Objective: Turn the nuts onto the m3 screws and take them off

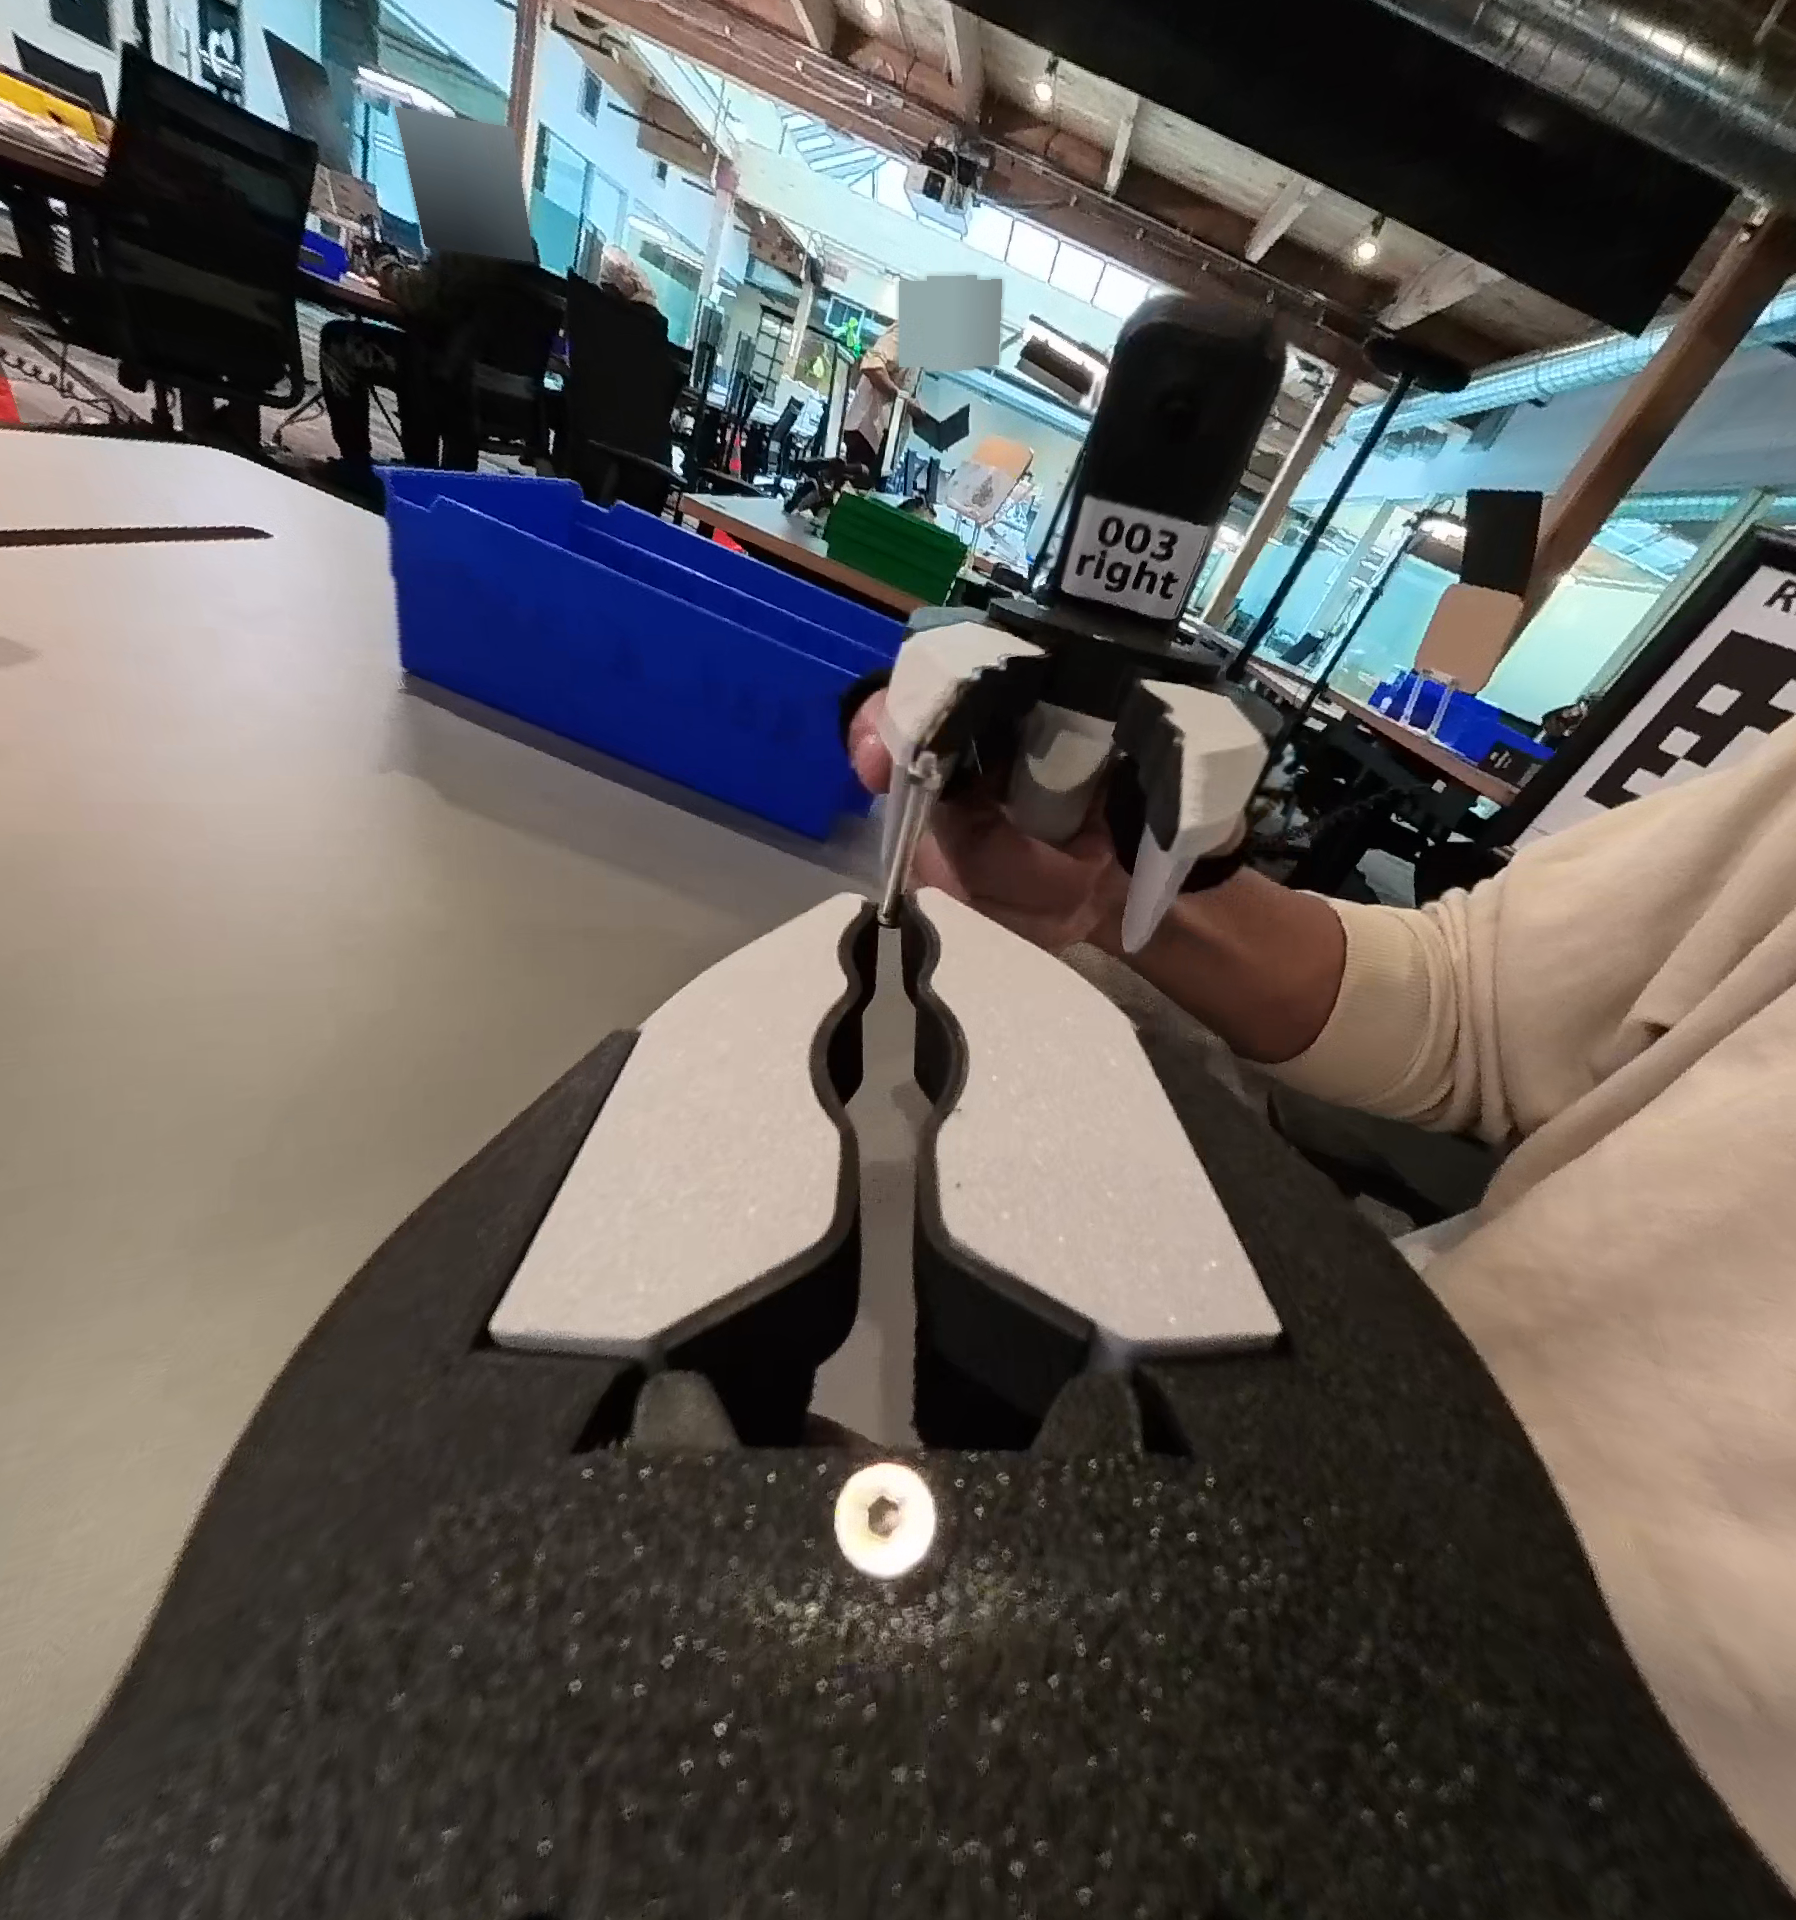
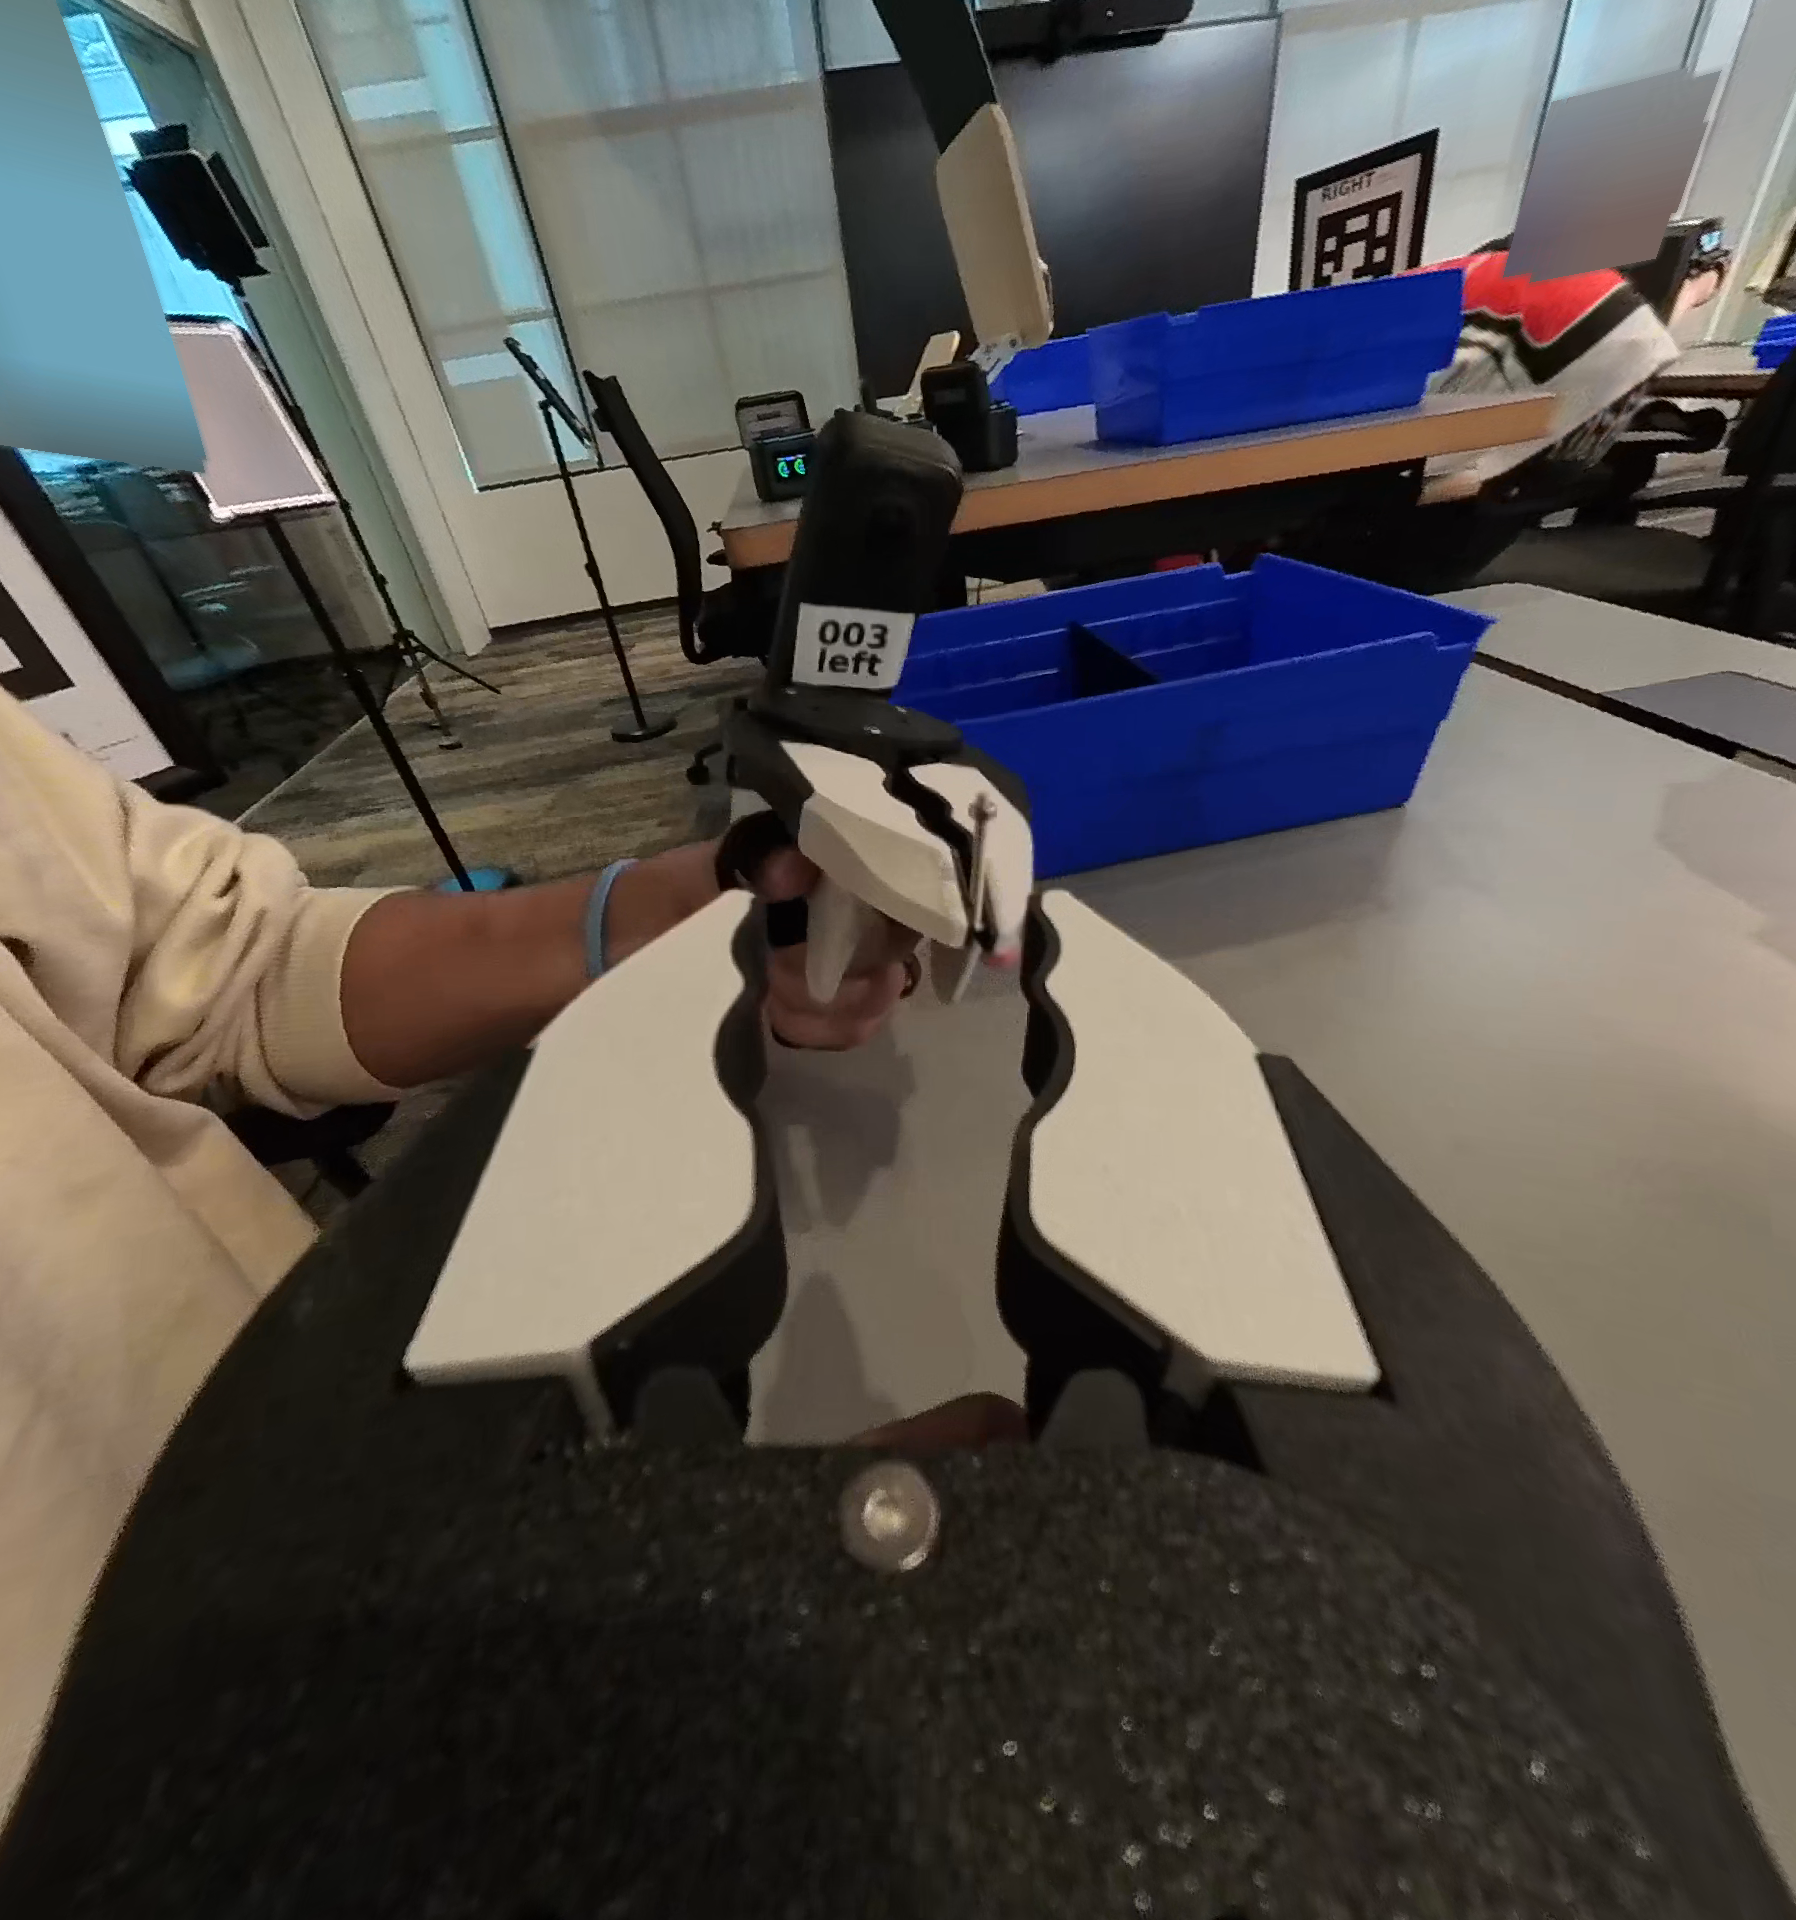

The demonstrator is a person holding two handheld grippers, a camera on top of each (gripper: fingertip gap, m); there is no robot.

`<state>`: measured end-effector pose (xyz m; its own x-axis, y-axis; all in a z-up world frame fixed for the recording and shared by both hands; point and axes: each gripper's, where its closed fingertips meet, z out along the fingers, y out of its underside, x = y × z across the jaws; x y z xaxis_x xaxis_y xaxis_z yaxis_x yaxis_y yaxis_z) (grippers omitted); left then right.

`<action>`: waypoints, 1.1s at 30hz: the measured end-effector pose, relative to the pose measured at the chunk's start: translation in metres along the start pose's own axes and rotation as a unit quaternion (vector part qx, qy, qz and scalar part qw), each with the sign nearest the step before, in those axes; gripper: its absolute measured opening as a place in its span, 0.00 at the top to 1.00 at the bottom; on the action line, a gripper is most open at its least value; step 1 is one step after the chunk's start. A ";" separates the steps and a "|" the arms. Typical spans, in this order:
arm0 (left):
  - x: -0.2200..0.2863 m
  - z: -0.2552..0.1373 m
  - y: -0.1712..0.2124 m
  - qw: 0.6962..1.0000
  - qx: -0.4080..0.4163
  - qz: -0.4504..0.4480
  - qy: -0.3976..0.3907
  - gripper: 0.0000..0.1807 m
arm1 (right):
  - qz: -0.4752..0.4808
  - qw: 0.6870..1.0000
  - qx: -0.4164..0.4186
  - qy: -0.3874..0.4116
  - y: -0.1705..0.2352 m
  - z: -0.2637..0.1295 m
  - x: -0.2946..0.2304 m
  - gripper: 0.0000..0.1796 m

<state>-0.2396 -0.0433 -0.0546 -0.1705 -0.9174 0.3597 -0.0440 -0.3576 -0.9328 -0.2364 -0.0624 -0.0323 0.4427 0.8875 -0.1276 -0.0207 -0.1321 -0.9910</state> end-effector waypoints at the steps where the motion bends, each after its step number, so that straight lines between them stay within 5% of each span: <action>1: 0.000 0.000 0.000 1.000 -0.001 0.000 0.000 0.98 | -0.001 1.000 0.000 0.004 0.001 -0.003 0.000 0.74; 12: 0.009 0.011 0.008 1.000 -0.018 0.008 0.013 0.98 | 0.003 1.000 -0.006 -0.022 0.002 0.017 -0.010 0.74; 33: 0.003 0.005 0.010 1.000 -0.029 0.012 0.001 0.98 | 0.019 0.999 -0.018 0.047 0.019 -0.027 0.010 0.77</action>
<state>-0.2353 -0.0502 -0.0627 -0.1742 -0.9250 0.3376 -0.0962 -0.3252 -0.9407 -0.2083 -0.0678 -0.0516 0.5243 0.8367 -0.1583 -0.0072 -0.1815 -0.9834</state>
